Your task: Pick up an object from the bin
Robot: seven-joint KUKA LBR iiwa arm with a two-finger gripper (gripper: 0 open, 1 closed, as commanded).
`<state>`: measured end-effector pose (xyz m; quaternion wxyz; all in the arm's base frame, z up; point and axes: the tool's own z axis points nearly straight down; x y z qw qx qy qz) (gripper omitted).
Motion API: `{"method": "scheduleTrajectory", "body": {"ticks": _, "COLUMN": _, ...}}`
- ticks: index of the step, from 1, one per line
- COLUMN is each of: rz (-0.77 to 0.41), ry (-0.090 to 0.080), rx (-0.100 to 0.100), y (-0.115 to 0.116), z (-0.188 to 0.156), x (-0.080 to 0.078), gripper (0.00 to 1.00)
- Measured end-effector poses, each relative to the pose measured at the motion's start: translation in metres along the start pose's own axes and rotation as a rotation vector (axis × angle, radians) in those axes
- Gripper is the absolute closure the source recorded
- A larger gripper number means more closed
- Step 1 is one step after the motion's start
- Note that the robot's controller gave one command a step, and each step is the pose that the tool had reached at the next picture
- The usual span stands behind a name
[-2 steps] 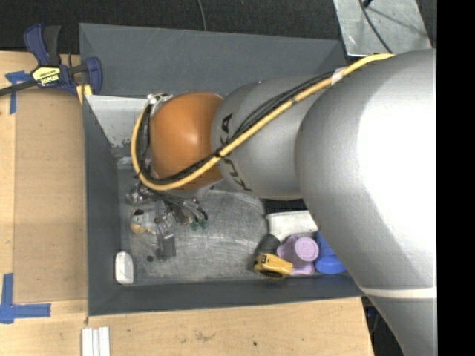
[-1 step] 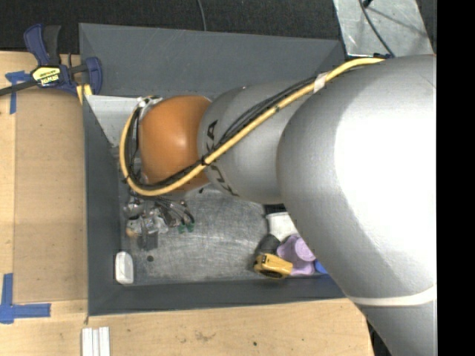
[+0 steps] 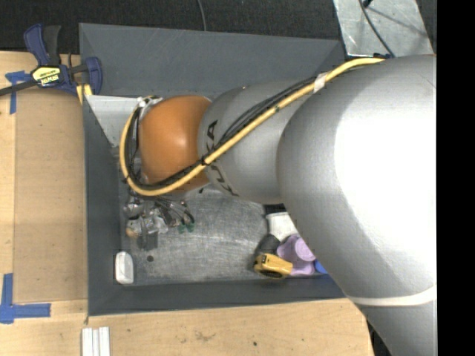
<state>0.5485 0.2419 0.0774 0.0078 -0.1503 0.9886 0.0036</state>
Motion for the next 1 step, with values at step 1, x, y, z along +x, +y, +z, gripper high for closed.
{"method": "scheduleTrajectory", "body": {"ticks": 1, "rz": 0.025, "ry": 0.009, "rx": 0.004, "y": -0.0074, "z": -0.1622, "x": -0.0076, "gripper": 1.00}}
